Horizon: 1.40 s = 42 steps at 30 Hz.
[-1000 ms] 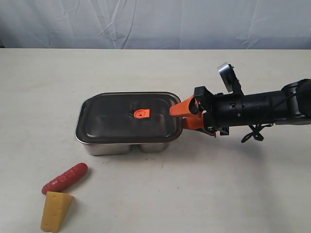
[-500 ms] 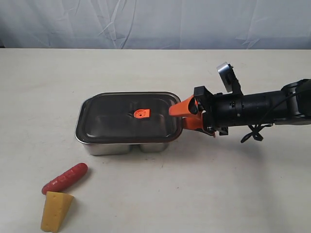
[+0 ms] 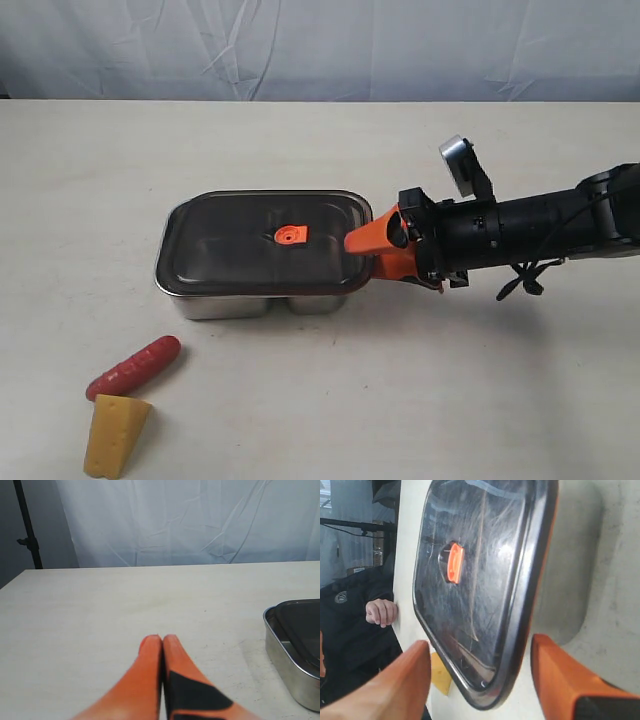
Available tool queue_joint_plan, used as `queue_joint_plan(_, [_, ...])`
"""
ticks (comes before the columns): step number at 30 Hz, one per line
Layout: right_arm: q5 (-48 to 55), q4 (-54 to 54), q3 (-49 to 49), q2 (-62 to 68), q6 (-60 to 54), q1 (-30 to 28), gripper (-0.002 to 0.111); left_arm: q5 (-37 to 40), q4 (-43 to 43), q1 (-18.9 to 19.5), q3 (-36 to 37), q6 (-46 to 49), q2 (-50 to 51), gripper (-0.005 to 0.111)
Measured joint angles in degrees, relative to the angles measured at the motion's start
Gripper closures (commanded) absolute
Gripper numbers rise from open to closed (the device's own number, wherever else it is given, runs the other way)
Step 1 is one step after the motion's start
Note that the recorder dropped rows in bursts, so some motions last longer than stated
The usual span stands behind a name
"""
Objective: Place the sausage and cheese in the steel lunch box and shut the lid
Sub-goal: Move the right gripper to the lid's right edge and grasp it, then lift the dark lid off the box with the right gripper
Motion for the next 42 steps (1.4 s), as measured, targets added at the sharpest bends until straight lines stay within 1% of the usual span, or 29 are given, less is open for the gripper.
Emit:
queue_joint_plan(3, [-1.08,-0.09,0.00,0.00,0.00,0.00,0.067,0.00,0.00,0.00,0.00,0.00,0.00,0.107])
queue_joint_plan(17, [-4.69,1.90,0.00,0.00,0.04,0.14,0.067,0.00,0.00,0.00,0.00,0.00,0.00,0.107])
queue_joint_plan(22, [-7.26,2.39,0.00,0.00,0.04,2.40,0.067,0.00,0.00,0.00,0.00,0.00,0.00,0.107])
queue_joint_plan(25, [-7.63,3.06,0.00,0.00,0.04,3.84,0.073,0.00,0.00,0.00,0.00,0.00,0.00,0.107])
queue_joint_plan(27, [-7.78,3.96,0.00,0.00,0.04,3.84,0.074,0.00,0.00,0.00,0.00,0.00,0.00,0.107])
queue_joint_plan(42, [-8.89,4.47,0.00,-0.36,0.04,3.84,0.074,0.00,0.00,0.00,0.00,0.00,0.00,0.107])
